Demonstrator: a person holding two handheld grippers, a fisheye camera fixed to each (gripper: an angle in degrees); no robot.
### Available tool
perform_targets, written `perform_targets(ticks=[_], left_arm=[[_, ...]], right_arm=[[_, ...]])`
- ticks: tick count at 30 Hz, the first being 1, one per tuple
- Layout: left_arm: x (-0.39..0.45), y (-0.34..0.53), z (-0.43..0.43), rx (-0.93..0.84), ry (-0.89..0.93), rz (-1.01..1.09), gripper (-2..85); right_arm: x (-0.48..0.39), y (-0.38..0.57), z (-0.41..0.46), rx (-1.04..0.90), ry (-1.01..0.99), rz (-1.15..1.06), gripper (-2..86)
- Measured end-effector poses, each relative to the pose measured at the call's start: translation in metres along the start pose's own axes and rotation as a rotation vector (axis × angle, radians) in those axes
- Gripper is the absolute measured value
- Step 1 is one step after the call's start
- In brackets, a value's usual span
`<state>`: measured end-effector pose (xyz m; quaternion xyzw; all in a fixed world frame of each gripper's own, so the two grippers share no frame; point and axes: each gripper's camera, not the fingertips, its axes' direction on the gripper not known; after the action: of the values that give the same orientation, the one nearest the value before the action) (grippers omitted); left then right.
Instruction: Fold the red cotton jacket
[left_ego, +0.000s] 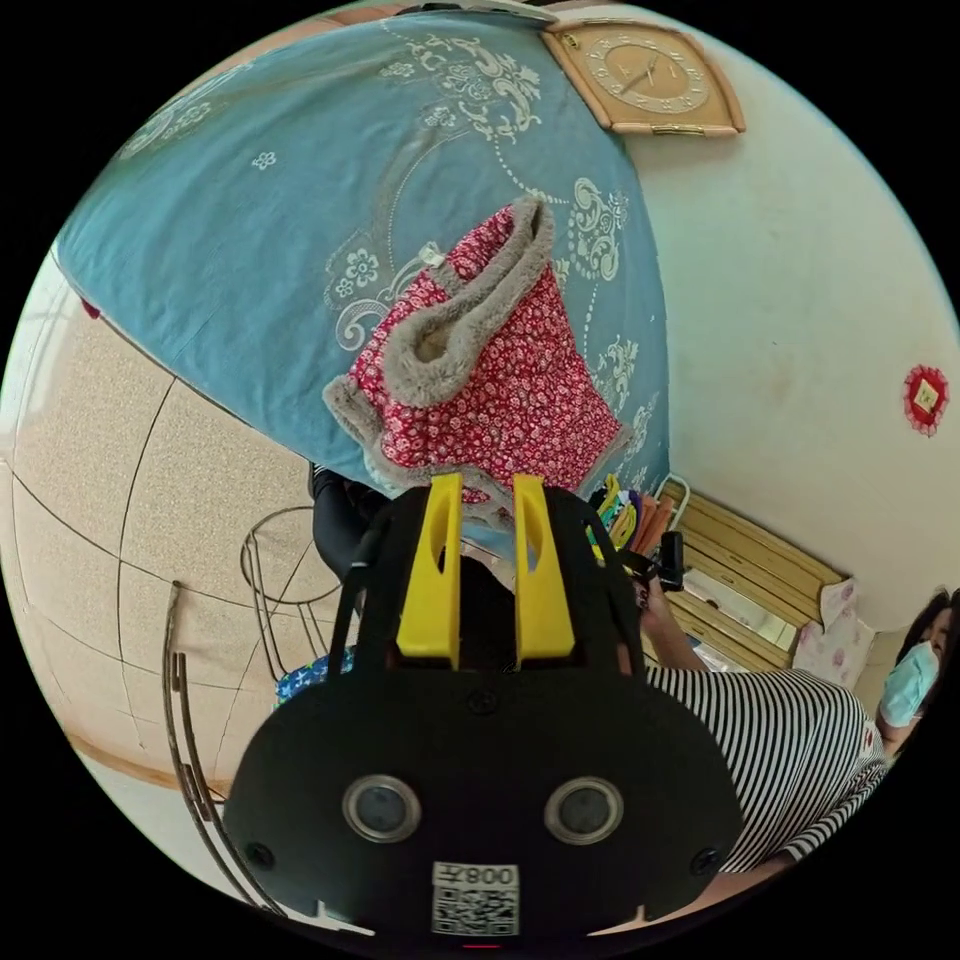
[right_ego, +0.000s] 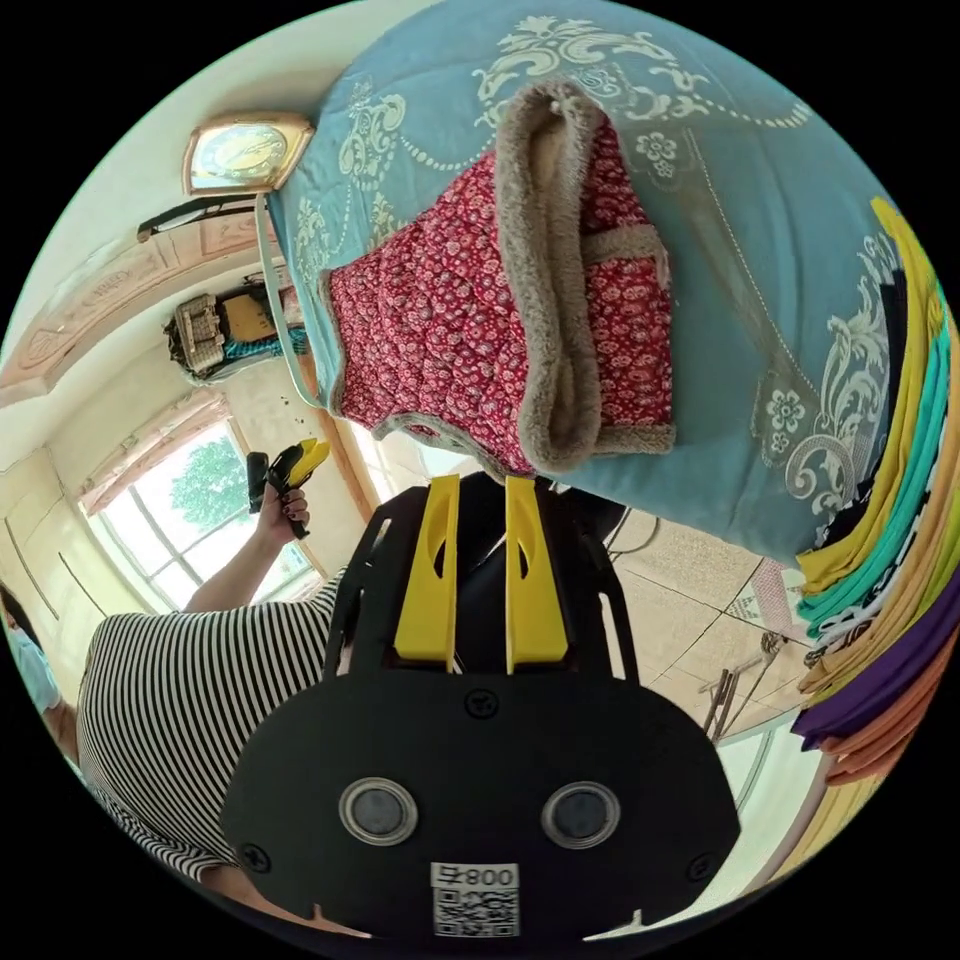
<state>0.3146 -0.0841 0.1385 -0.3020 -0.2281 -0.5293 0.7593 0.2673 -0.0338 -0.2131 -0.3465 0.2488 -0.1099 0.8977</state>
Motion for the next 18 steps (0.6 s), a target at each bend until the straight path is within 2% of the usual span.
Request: perform_targets(ticks=[8,13,18], left_arm=[[-0.020,-0.045,-0.021,-0.084,-0.059,-0.061,11.1],[-0.022,-0.073,-0.019,-0.141,-0.079,-0.070,10.0],[-0.012,-0.082,-0.036,-0.176,-0.117,-0.048,6.6]], right_arm=[[0.028,-0.009,0.022,0.131,-0.130,0.220,10.5],[0.018,-0.031,0.046,0.102,-0.119,0.226,10.8],[-0.007,-0.044,0.061,0.067,-0.078,0.186,7.4]])
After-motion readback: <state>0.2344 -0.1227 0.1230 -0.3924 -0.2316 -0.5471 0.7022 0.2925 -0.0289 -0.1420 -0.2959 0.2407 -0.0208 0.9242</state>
